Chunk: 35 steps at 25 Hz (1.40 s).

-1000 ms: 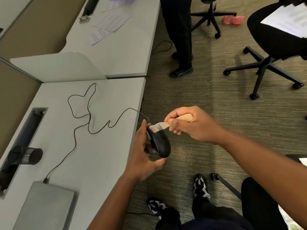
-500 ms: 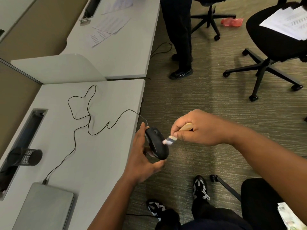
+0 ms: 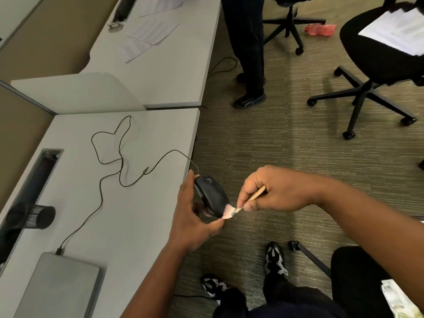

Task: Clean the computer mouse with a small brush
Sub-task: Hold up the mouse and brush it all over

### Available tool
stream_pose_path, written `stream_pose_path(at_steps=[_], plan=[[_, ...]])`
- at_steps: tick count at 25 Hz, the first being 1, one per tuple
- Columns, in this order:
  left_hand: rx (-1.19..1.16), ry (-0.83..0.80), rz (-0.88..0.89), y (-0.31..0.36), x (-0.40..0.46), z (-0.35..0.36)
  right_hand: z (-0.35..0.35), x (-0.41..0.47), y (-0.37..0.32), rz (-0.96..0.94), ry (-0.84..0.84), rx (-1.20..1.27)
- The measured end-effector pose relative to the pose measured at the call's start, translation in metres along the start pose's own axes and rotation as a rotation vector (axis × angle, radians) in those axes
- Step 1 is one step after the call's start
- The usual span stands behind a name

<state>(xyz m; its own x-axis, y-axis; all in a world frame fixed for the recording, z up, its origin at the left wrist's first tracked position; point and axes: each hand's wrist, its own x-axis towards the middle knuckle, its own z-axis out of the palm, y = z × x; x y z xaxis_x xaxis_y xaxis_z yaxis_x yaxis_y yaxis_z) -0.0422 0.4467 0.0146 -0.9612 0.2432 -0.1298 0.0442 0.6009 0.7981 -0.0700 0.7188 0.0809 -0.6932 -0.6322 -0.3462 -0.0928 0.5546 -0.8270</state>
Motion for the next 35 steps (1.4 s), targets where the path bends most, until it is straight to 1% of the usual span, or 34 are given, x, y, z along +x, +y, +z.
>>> stream_pose_path(at_steps=[2, 3, 5, 6, 8, 10, 14, 17, 18, 20, 21, 23, 25, 29, 31, 34, 35], plan=[[0.002, 0.005, -0.001, 0.000, 0.001, -0.001, -0.005, -0.002, 0.005, 0.021, 0.036, -0.038], [0.006, 0.004, 0.001, 0.001, 0.002, -0.001, -0.007, -0.003, 0.006, 0.016, 0.067, -0.001], [0.005, -0.001, -0.006, 0.003, 0.003, -0.002, -0.011, -0.003, 0.005, -0.030, 0.101, 0.173], [0.001, 0.002, -0.013, 0.003, 0.003, -0.002, -0.011, -0.002, 0.003, -0.060, 0.091, 0.246], [-0.011, 0.016, -0.019, 0.005, 0.003, -0.002, -0.006, 0.001, 0.001, -0.088, 0.046, 0.279], [-0.017, 0.038, -0.035, 0.003, 0.003, -0.002, -0.004, 0.003, 0.003, -0.044, 0.028, 0.281], [-0.025, 0.055, -0.036, 0.002, 0.004, -0.002, -0.007, 0.002, 0.009, 0.053, 0.045, 0.341], [-0.053, 0.052, -0.036, 0.002, 0.005, -0.002, -0.010, 0.002, 0.010, 0.085, 0.113, 0.209], [-0.062, 0.046, -0.037, 0.002, 0.006, -0.002, -0.012, 0.001, 0.010, 0.084, 0.158, 0.227], [-0.077, 0.036, -0.042, 0.003, 0.006, -0.002, -0.018, -0.001, 0.011, 0.039, 0.241, 0.424], [-0.081, 0.031, -0.044, 0.004, 0.006, -0.002, -0.019, -0.001, 0.011, 0.002, 0.255, 0.522], [-0.075, 0.020, -0.038, 0.007, 0.005, -0.001, -0.016, 0.002, 0.010, -0.021, 0.239, 0.619], [-0.071, 0.007, -0.031, 0.010, 0.005, 0.000, -0.011, 0.009, 0.010, 0.036, 0.234, 0.652], [-0.114, -0.023, -0.025, 0.015, 0.005, 0.001, -0.008, 0.017, 0.013, 0.143, 0.311, 0.729], [-0.125, -0.031, -0.016, 0.013, 0.005, 0.003, -0.007, 0.019, 0.015, 0.158, 0.337, 0.728], [-0.131, -0.041, -0.018, 0.007, 0.004, 0.006, -0.004, 0.022, 0.019, 0.150, 0.420, 0.671], [-0.130, -0.043, -0.023, 0.006, 0.004, 0.006, -0.004, 0.022, 0.020, 0.140, 0.442, 0.703]])
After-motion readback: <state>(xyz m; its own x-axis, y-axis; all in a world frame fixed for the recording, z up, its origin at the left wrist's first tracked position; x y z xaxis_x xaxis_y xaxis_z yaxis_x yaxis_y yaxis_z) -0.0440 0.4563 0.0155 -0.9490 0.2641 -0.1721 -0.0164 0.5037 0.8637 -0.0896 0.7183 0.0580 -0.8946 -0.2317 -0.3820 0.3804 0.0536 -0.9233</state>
